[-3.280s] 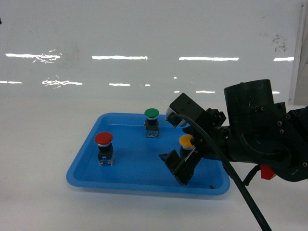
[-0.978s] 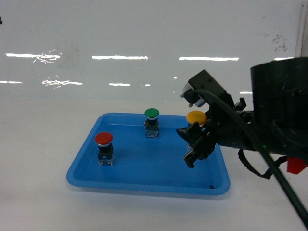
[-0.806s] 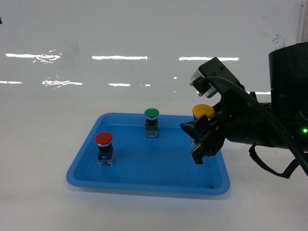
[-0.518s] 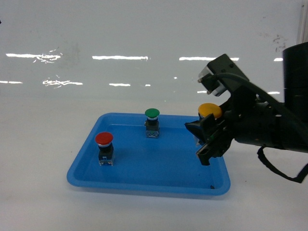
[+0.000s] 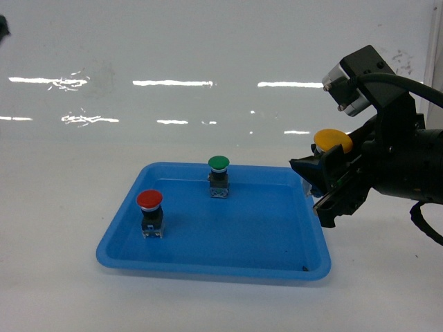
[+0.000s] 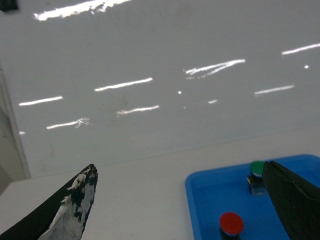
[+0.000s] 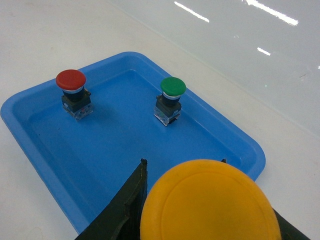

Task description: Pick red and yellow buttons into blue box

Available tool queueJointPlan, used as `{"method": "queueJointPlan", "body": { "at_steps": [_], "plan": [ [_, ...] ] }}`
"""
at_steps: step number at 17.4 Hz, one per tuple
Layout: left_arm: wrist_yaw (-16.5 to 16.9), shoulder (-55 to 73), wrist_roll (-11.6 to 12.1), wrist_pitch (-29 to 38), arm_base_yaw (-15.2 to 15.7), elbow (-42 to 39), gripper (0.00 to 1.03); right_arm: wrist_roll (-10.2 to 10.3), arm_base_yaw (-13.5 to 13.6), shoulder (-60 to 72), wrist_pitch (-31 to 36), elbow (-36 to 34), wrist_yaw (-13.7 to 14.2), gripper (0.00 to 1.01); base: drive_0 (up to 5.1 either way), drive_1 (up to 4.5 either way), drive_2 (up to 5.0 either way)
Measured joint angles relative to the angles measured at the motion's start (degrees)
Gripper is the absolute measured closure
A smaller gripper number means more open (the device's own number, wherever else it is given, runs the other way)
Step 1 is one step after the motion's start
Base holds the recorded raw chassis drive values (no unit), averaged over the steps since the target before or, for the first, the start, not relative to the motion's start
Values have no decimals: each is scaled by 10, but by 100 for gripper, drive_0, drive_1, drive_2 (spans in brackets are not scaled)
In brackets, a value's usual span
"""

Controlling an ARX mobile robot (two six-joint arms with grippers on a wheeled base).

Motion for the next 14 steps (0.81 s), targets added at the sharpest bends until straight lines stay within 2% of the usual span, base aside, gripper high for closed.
{"method": "queueJointPlan", "body": {
  "at_steps": [1, 5, 6, 8, 10, 12, 14],
  "plan": [
    [0, 19, 1, -1, -11, 0, 5, 0, 0, 0, 0, 0, 0, 64, 0, 0, 0],
    [36, 93, 0, -11, -67, -2, 5, 0, 0, 0, 0, 0, 0, 64, 0, 0, 0],
    [38, 95, 0, -9, -70, -2, 5, 0, 0, 0, 0, 0, 0, 64, 0, 0, 0],
    [70, 106, -3, -11, -90, -2, 5, 0, 0, 0, 0, 0, 0, 64, 0, 0, 0],
    [83, 126, -5, -28, -110, -1, 5, 0, 0, 0, 0, 0, 0, 64, 0, 0, 0],
    [56, 144, 0, -17, -113, 5, 5, 0, 0, 0, 0, 0, 0, 64, 0, 0, 0],
    [49, 145, 0, -17, -110, 5, 5, 0, 0, 0, 0, 0, 0, 64, 0, 0, 0]
  ]
}}
